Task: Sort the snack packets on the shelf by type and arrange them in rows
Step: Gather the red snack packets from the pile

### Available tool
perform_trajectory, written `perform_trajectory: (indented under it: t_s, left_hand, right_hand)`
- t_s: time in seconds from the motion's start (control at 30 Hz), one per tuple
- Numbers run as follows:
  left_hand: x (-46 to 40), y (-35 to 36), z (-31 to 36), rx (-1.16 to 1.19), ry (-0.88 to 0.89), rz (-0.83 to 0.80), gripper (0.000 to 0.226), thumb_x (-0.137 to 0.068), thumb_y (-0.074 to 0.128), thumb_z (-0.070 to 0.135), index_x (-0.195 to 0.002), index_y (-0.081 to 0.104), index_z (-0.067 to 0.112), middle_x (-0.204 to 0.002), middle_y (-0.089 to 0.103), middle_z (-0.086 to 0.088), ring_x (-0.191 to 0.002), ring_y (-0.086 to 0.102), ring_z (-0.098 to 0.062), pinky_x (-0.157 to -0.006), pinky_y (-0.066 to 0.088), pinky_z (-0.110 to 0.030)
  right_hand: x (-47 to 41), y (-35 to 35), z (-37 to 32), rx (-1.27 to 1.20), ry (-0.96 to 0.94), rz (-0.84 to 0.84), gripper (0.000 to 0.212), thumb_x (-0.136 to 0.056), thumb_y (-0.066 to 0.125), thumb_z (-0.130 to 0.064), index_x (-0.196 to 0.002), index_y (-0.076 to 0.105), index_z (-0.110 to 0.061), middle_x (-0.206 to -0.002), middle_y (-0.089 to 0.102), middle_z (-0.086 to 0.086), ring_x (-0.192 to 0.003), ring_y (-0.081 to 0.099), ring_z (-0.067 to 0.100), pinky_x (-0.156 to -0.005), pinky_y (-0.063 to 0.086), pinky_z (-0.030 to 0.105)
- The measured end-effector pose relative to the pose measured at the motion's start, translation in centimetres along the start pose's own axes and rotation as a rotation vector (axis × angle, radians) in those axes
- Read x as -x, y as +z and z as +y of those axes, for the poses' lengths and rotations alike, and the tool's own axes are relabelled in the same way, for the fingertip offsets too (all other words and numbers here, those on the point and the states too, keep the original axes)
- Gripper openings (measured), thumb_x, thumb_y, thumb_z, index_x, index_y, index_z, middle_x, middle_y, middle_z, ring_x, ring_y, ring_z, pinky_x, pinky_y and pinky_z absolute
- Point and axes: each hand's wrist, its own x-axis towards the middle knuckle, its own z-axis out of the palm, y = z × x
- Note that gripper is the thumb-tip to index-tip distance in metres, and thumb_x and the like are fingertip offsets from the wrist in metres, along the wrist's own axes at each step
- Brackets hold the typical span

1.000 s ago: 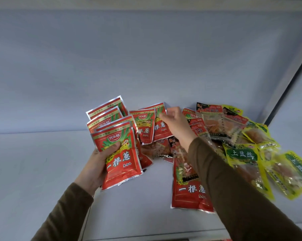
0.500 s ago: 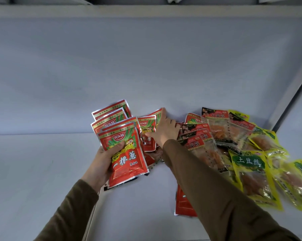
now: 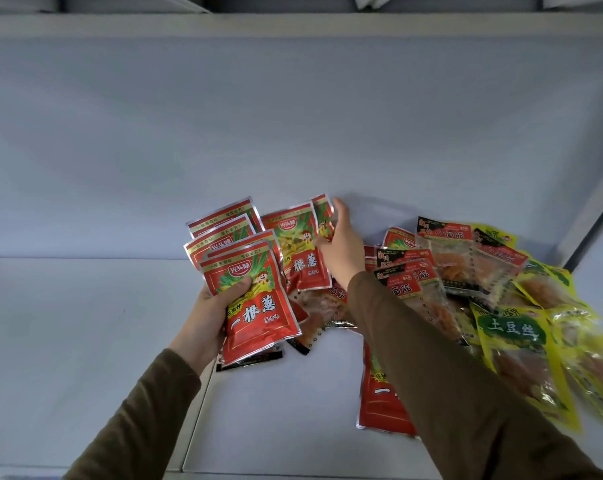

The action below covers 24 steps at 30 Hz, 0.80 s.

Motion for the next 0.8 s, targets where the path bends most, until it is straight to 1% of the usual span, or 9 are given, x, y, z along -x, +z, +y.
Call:
perform_trajectory:
  t_s: [0.1,0.2,0.23,0.33,0.43,0.5,0.6,0.73,0.8]
  left_hand:
    - [0.0,-1.0,0.2,-0.001,0.011,0.018,0.055,-0.077,0.082,0.034,-0.126,0.061,0.023,-0.109,0.079,-0.007,-0.093,0.078,-0.033,-0.065,0.063,-0.043]
    - [-0.1,-1.8,0.6,-0.019,0.031,0.035,0.053,-0.076,0.081,0.035,-0.124,0.061,0.025,-0.108,0.079,-0.006,-0.091,0.078,-0.032,-0.064,0.063,-0.041]
    - [-0.2,-2.0,0.8,-0.029,0.045,0.036,0.053,-0.076,0.081,0.035,-0.124,0.061,0.025,-0.108,0.079,-0.005,-0.090,0.078,-0.031,-0.063,0.063,-0.041]
    - [-0.3,-2.7,1.5,-0.056,0.084,0.048,0.052,-0.079,0.080,0.036,-0.126,0.060,0.026,-0.107,0.079,-0.003,-0.090,0.078,-0.029,-0.064,0.063,-0.039]
    - [-0.4,-3.7,2.7,-0.059,0.111,0.049,0.046,-0.087,0.078,0.033,-0.128,0.059,0.026,-0.107,0.079,-0.002,-0.091,0.078,-0.030,-0.064,0.063,-0.039]
    - [-0.2,-4.8,3.6,-0.044,0.129,0.037,0.048,-0.087,0.078,0.034,-0.129,0.058,0.027,-0.108,0.079,-0.003,-0.092,0.078,-0.031,-0.066,0.064,-0.039]
    - [0.5,-6.8,4.9,-0.032,0.176,0.011,0.051,-0.087,0.072,0.045,-0.132,0.055,0.027,-0.116,0.077,-0.008,-0.096,0.077,-0.033,-0.071,0.064,-0.042]
    - [1.4,-10.5,6.7,0.001,0.160,0.028,0.051,-0.097,0.055,0.057,-0.138,0.050,0.027,-0.120,0.075,-0.008,-0.103,0.075,-0.032,-0.087,0.060,-0.049]
    - [2.1,-12.6,7.6,0.048,0.108,0.034,0.057,-0.095,0.052,0.065,-0.136,0.053,0.026,-0.118,0.076,-0.007,-0.104,0.075,-0.033,-0.091,0.059,-0.052]
  right_hand:
    - [-0.2,-2.2,-1.2,-0.166,-0.038,0.021,0.068,-0.098,0.064,-0.015,-0.151,0.026,-0.035,-0.120,0.065,-0.002,-0.087,0.072,0.015,-0.075,0.064,0.041]
    - [-0.3,-4.5,-2.6,-0.275,-0.078,0.077,0.060,-0.098,0.065,-0.020,-0.146,0.034,-0.036,-0.114,0.058,-0.017,-0.091,0.064,0.001,-0.075,0.058,0.027]
    - [-0.2,-5.0,-3.1,-0.359,-0.056,0.060,0.056,-0.098,0.066,-0.022,-0.144,0.037,-0.036,-0.116,0.058,-0.015,-0.097,0.064,0.004,-0.078,0.058,0.029]
    - [1.0,-4.9,-4.7,-0.651,0.078,-0.096,0.045,-0.096,0.069,-0.023,-0.135,0.049,-0.034,-0.124,0.066,0.004,-0.107,0.071,0.024,-0.090,0.058,0.052]
    - [3.5,-2.4,-6.3,-0.853,0.159,-0.304,0.043,-0.093,0.072,-0.019,-0.131,0.055,-0.031,-0.119,0.072,0.010,-0.106,0.072,0.031,-0.092,0.056,0.055]
    - [5.3,0.1,-7.3,-0.860,0.204,-0.391,0.040,-0.093,0.070,-0.017,-0.130,0.057,-0.029,-0.117,0.073,0.012,-0.107,0.072,0.033,-0.093,0.054,0.055]
    - [7.3,4.2,-9.0,-0.766,0.271,-0.389,0.032,-0.097,0.064,-0.014,-0.126,0.061,-0.029,-0.118,0.071,0.011,-0.104,0.073,0.031,-0.092,0.056,0.056]
    - [9.0,9.3,-11.9,-0.719,0.300,-0.337,0.025,-0.101,0.058,-0.011,-0.115,0.068,-0.029,-0.114,0.070,0.007,-0.090,0.076,0.023,-0.073,0.064,0.043]
    - [9.8,11.8,-13.5,-0.682,0.296,-0.335,0.026,-0.102,0.057,-0.013,-0.107,0.073,-0.033,-0.119,0.069,0.006,-0.090,0.077,0.024,-0.072,0.064,0.042]
